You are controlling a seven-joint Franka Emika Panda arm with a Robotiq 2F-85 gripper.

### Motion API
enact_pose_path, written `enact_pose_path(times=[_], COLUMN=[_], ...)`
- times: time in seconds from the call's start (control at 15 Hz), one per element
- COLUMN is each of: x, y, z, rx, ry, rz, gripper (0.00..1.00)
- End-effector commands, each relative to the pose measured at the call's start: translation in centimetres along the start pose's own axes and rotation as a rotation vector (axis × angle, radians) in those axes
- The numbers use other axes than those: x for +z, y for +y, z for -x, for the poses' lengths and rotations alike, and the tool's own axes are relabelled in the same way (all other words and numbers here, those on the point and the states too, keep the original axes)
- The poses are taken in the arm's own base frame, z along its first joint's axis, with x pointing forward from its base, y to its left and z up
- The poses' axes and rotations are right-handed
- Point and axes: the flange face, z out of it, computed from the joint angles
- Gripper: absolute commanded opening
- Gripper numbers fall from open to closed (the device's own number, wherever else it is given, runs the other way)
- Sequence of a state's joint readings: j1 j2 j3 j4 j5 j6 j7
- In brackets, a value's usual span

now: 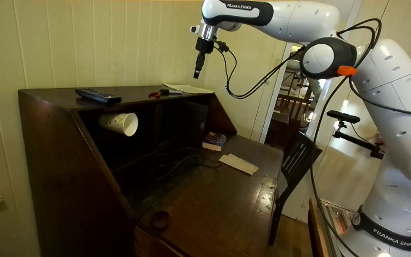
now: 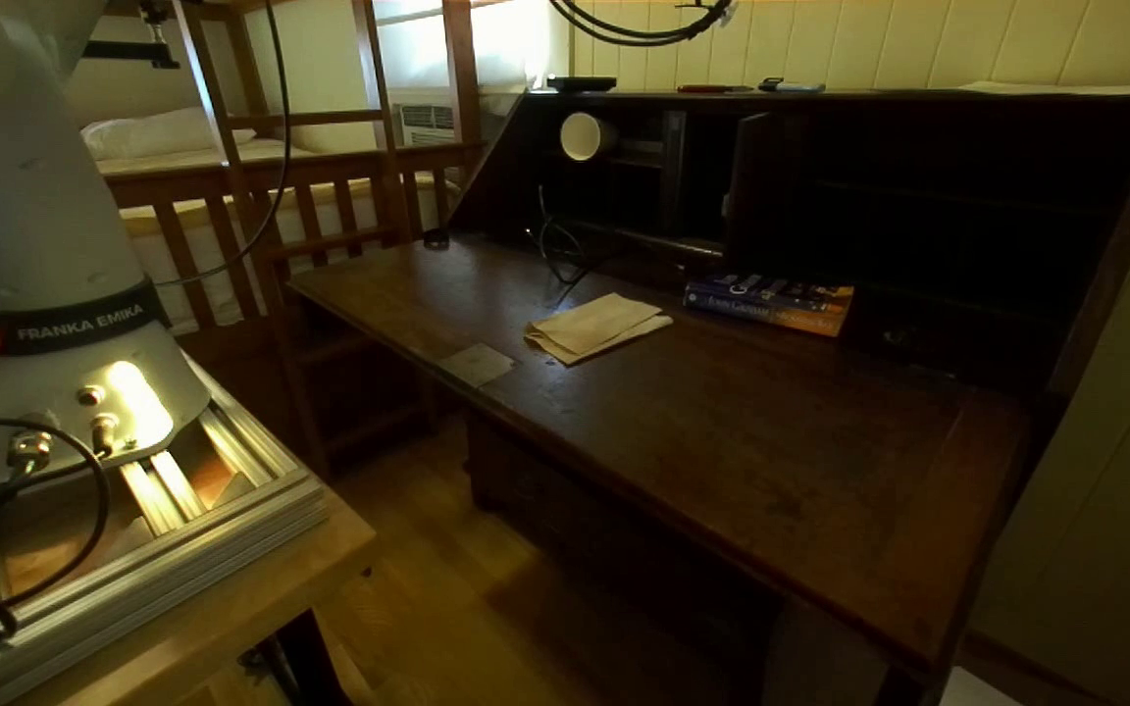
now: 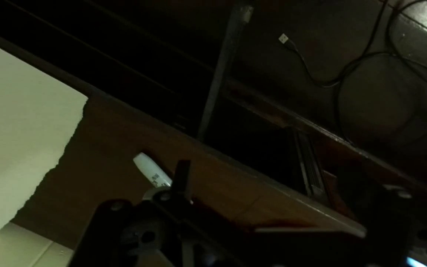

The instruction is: Move the black marker to the left

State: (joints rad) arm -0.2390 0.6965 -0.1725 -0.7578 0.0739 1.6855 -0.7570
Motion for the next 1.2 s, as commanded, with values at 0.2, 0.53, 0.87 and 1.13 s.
enact_pose_path(times=[0.2, 0.53, 0.87, 1.13], x=[-0.9, -0.9, 1.1, 2.3], y=[0.9, 1.8, 2.9, 4.6], z=[0.1, -1.4, -2.3, -0.5], rx=[0.108, -0.01, -0.089, -0.024], ry=[0.031, 0.121, 0.201, 0.219], rz=[-0.005, 0.088, 0.128, 0.058], gripper=[1.0, 1.0, 1.0, 1.0])
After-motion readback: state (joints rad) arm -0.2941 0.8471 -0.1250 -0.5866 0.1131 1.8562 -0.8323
